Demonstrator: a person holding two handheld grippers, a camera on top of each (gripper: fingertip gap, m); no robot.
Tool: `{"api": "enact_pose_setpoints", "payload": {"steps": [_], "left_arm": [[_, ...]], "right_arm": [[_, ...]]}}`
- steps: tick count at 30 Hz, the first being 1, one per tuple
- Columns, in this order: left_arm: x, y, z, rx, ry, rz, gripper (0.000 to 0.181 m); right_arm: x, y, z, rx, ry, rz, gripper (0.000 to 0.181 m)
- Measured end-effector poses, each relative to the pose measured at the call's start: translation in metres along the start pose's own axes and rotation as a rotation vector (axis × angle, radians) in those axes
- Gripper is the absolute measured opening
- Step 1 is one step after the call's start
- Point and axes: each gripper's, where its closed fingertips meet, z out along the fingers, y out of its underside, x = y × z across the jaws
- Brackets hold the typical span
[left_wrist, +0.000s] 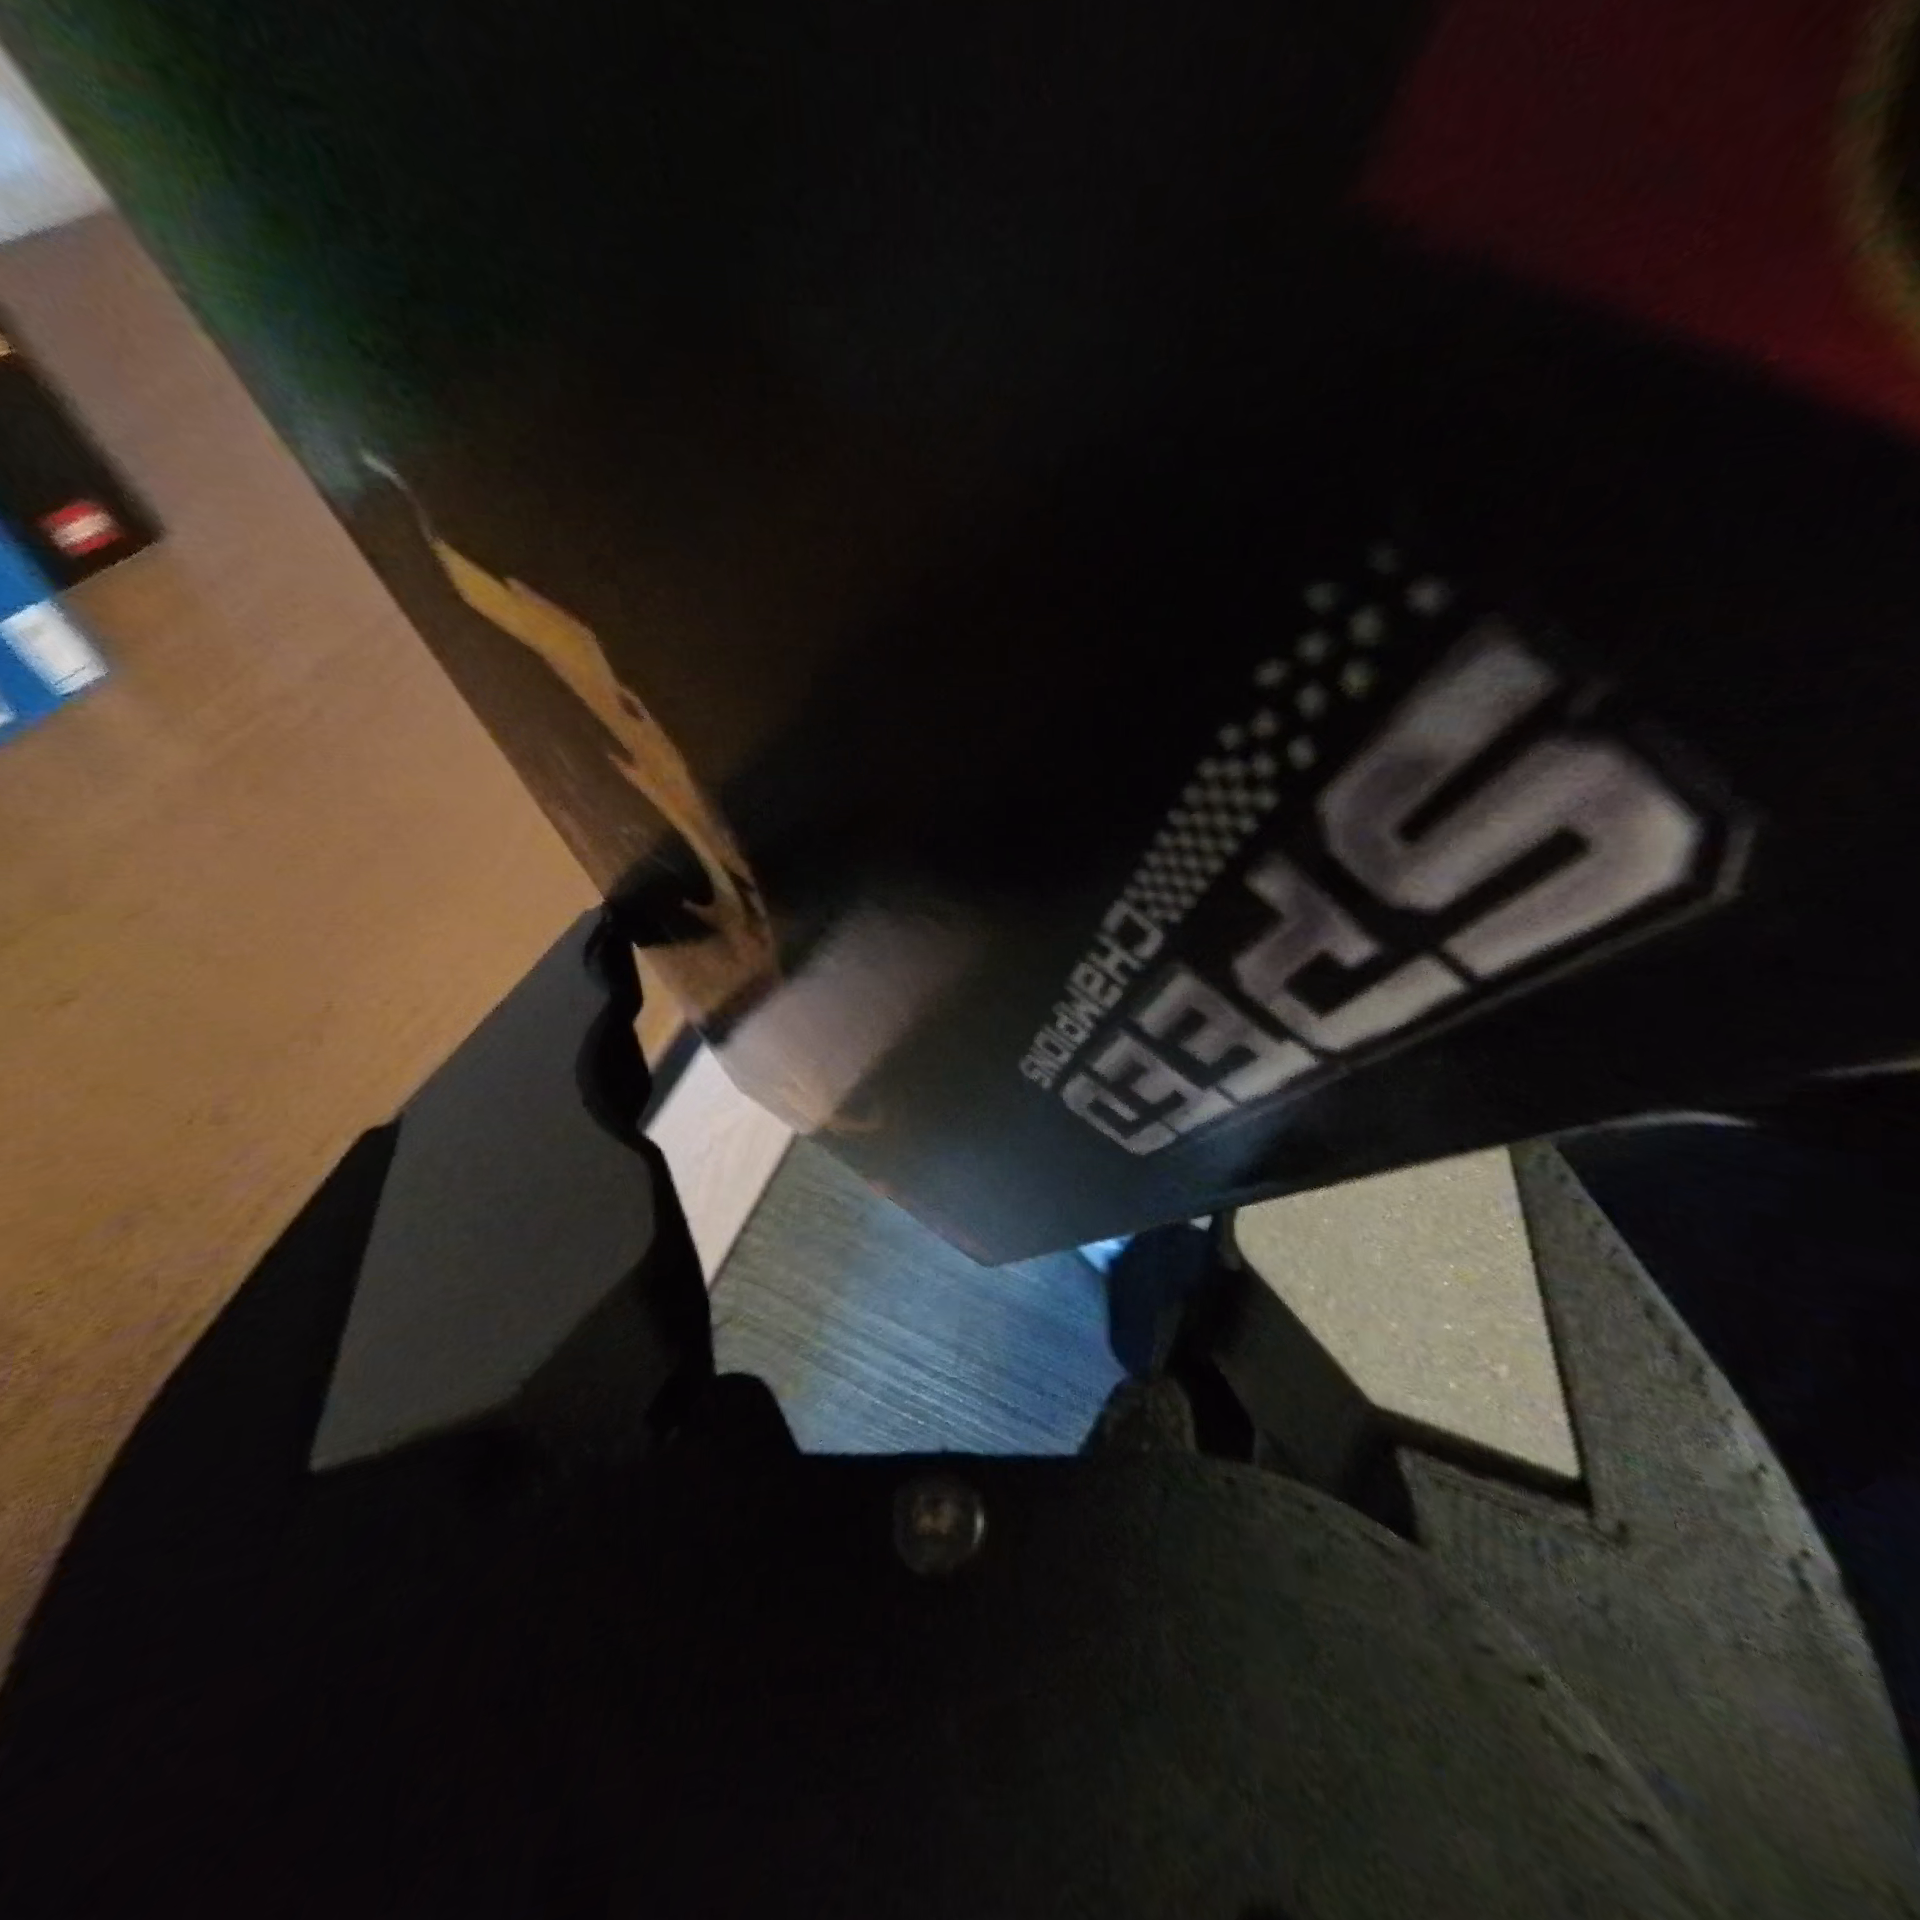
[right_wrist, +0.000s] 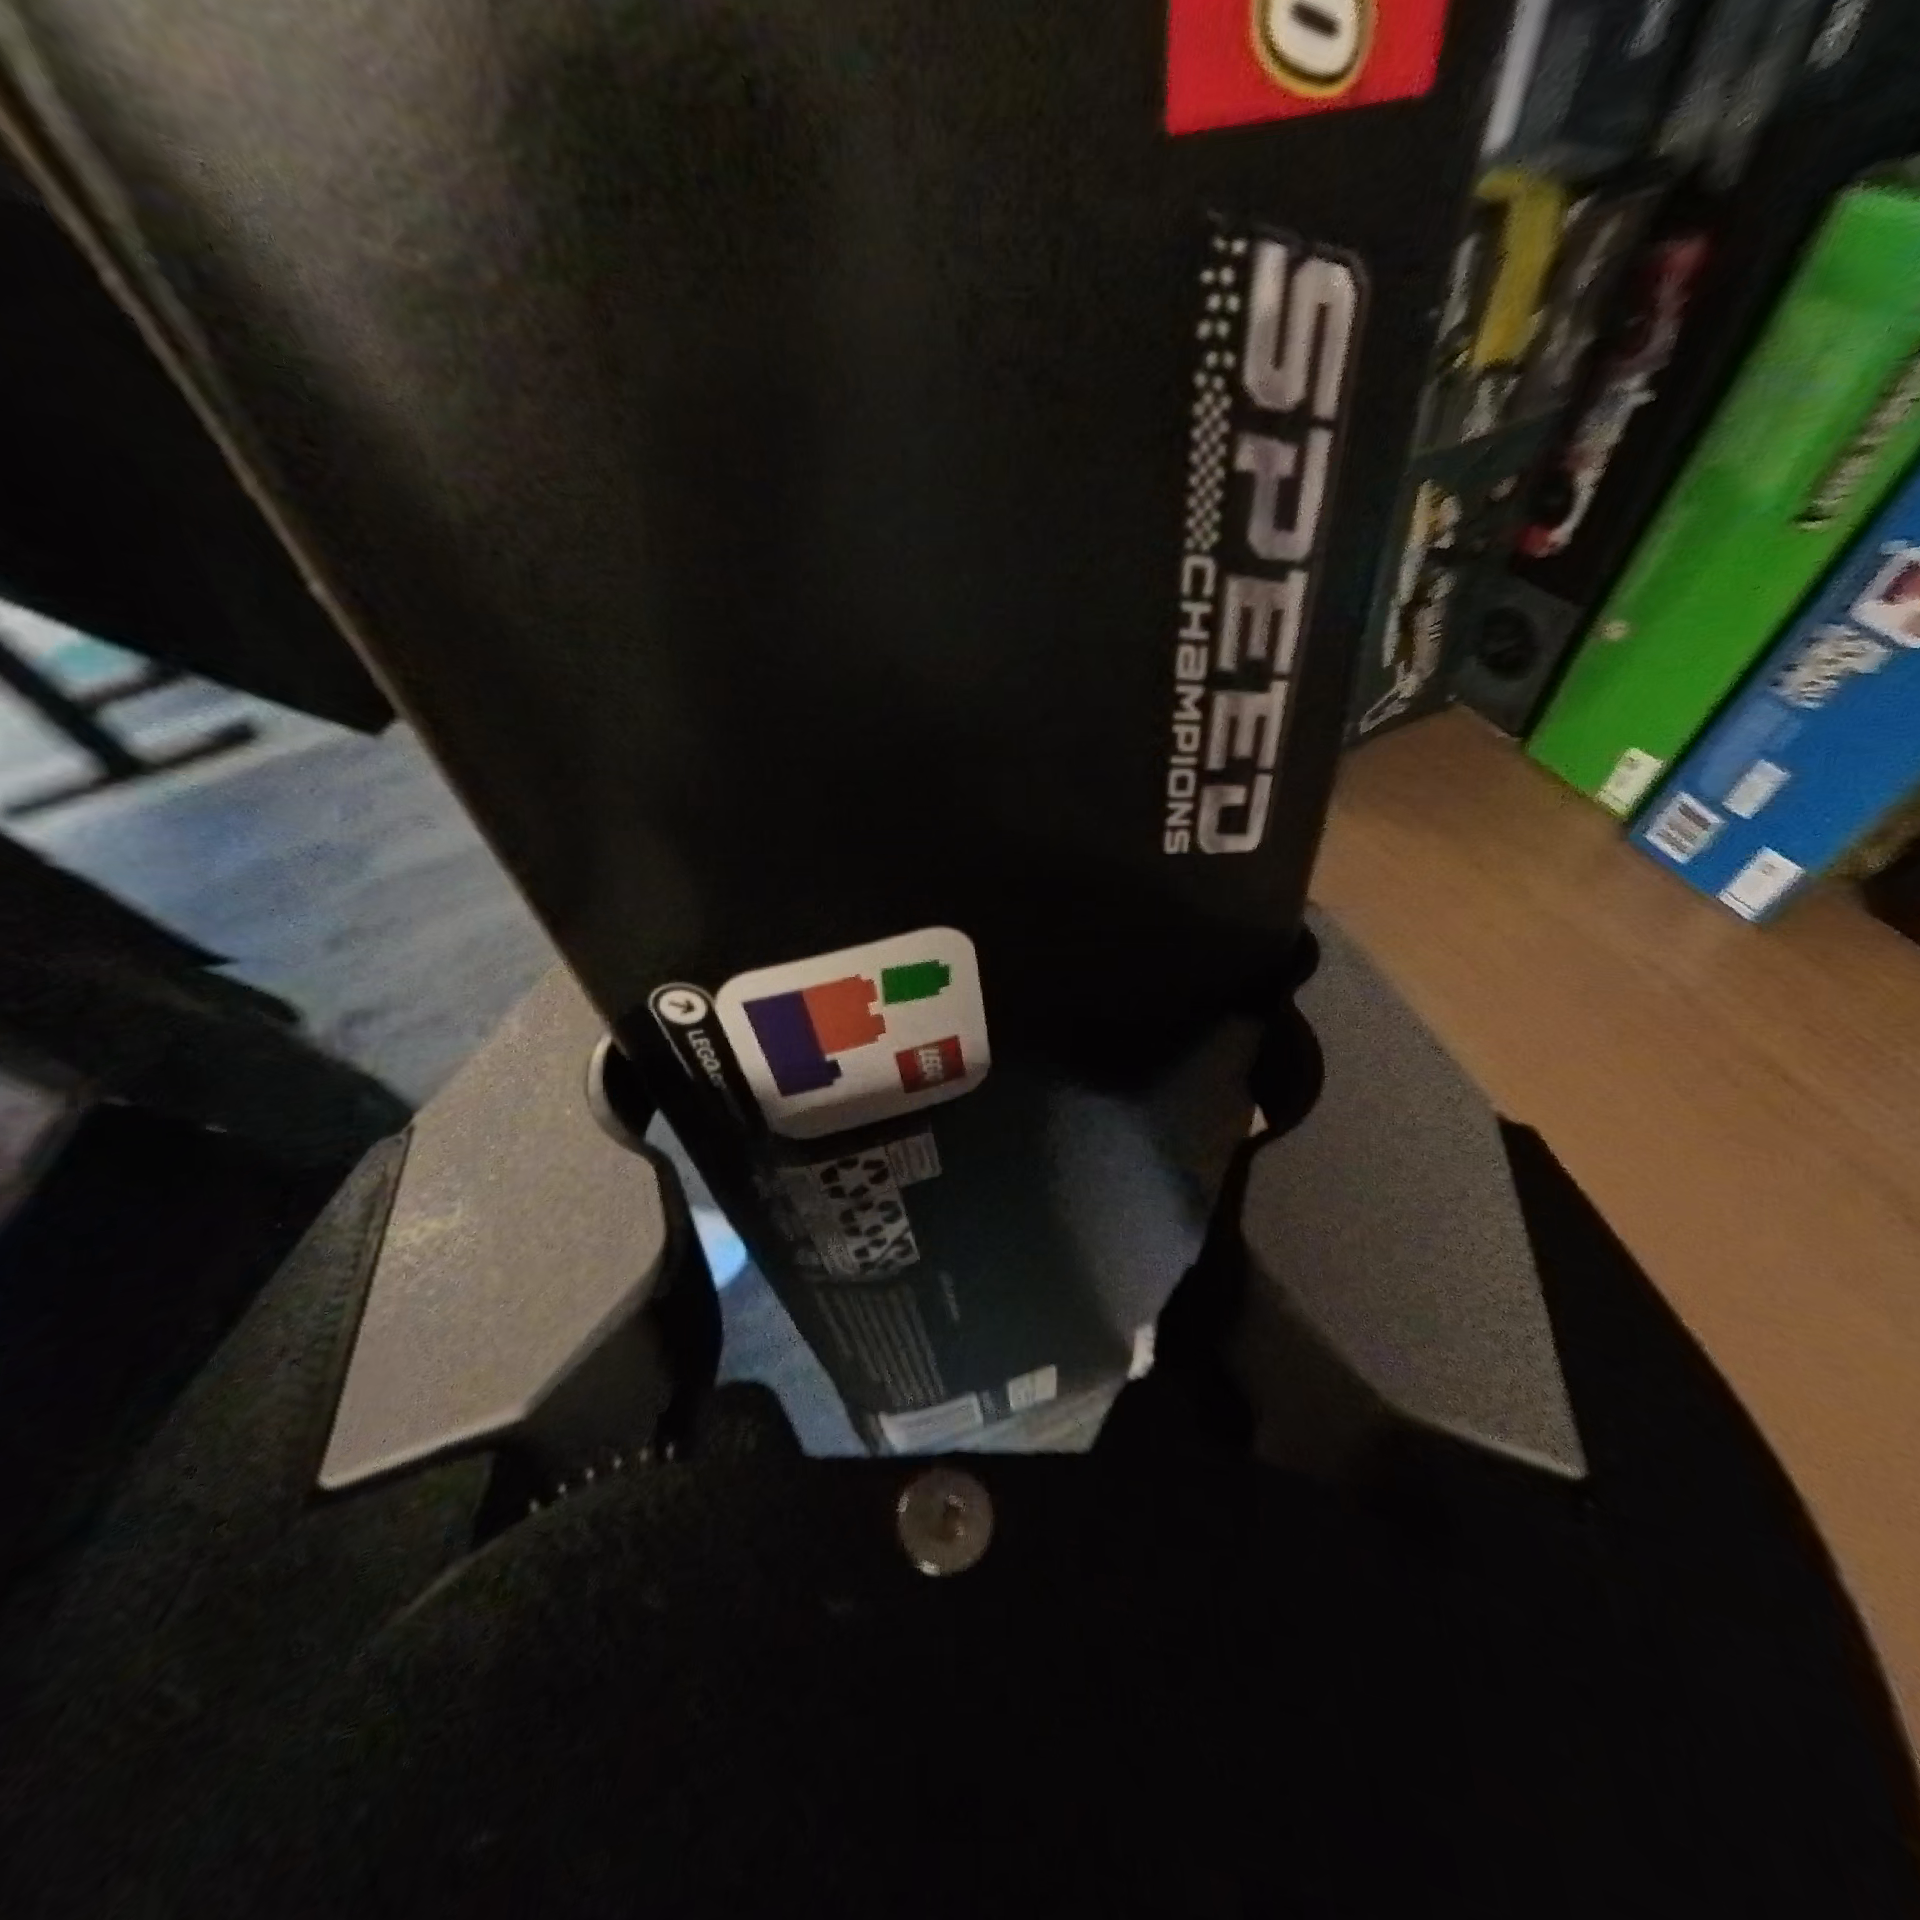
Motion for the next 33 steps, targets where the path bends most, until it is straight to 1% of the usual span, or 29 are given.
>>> {"api": "enact_pose_setpoints", "payload": {"steps": [2, 4, 6, 9, 11, 14, 16, 18, 20, 22, 23, 24, 26, 28, 29, 30, 31, 33], "left_arm": [[-0.032, 0.008, 0.022, -0.018, -0.119, -0.006, 0.120], [-0.060, 0.019, 0.040, -0.047, -0.200, -0.027, 0.121], [-0.084, 0.030, 0.053, -0.040, -0.252, -0.069, 0.120], [-0.109, 0.044, 0.066, -0.030, -0.311, -0.114, 0.120], [-0.121, 0.045, 0.070, 0.009, -0.353, -0.110, 0.120], [-0.141, 0.037, 0.073, 0.050, -0.405, -0.129, 0.120], [-0.152, 0.032, 0.077, 0.089, -0.435, -0.136, 0.121], [-0.161, 0.030, 0.081, 0.121, -0.471, -0.164, 0.119], [-0.166, 0.028, 0.083, 0.132, -0.519, -0.180, 0.119], [-0.165, 0.029, 0.083, 0.119, -0.552, -0.191, 0.119], [-0.162, 0.029, 0.083, 0.116, -0.561, -0.194, 0.119], [-0.159, 0.031, 0.080, 0.119, -0.562, -0.199, 0.117], [-0.145, 0.038, 0.074, 0.114, -0.520, -0.215, 0.113], [-0.131, 0.050, 0.059, 0.097, -0.498, -0.241, 0.110], [-0.123, 0.056, 0.046, 0.095, -0.495, -0.256, 0.109], [-0.115, 0.062, 0.031, 0.095, -0.498, -0.274, 0.106], [-0.104, 0.068, 0.014, 0.098, -0.498, -0.294, 0.104], [-0.076, 0.080, -0.023, 0.099, -0.484, -0.315, 0.099]], "right_arm": [[0.035, 0.023, 0.014, -0.056, -0.107, -0.057, 0.117], [0.064, 0.047, 0.032, -0.132, -0.185, -0.080, 0.118], [0.087, 0.057, 0.048, -0.131, -0.241, -0.106, 0.118], [0.110, 0.072, 0.069, -0.147, -0.287, -0.132, 0.118], [0.122, 0.076, 0.078, -0.135, -0.309, -0.151, 0.118], [0.143, 0.069, 0.088, -0.079, -0.329, -0.171, 0.117], [0.159, 0.066, 0.091, -0.088, -0.314, -0.187, 0.116], [0.181, 0.062, 0.090, -0.122, -0.222, -0.167, 0.119], [0.200, 0.058, 0.078, -0.148, -0.110, -0.119, 0.123], [0.210, 0.049, 0.056, -0.121, 0.019, 0.044, 0.123], [0.210, 0.046, 0.044, -0.104, 0.093, 0.134, 0.122], [0.201, 0.041, 0.033, -0.080, 0.147, 0.198, 0.120], [0.178, 0.040, 0.016, -0.095, 0.279, 0.281, 0.118], [0.151, 0.031, 0.008, -0.079, 0.376, 0.417, 0.118], [0.141, 0.022, 0.006, -0.040, 0.421, 0.514, 0.122], [0.132, 0.007, 0.008, 0.037, 0.442, 0.607, 0.126], [0.127, -0.004, 0.009, 0.089, 0.479, 0.692, 0.126], [0.120, -0.023, 0.018, 0.165, 0.563, 0.794, 0.134]]}}
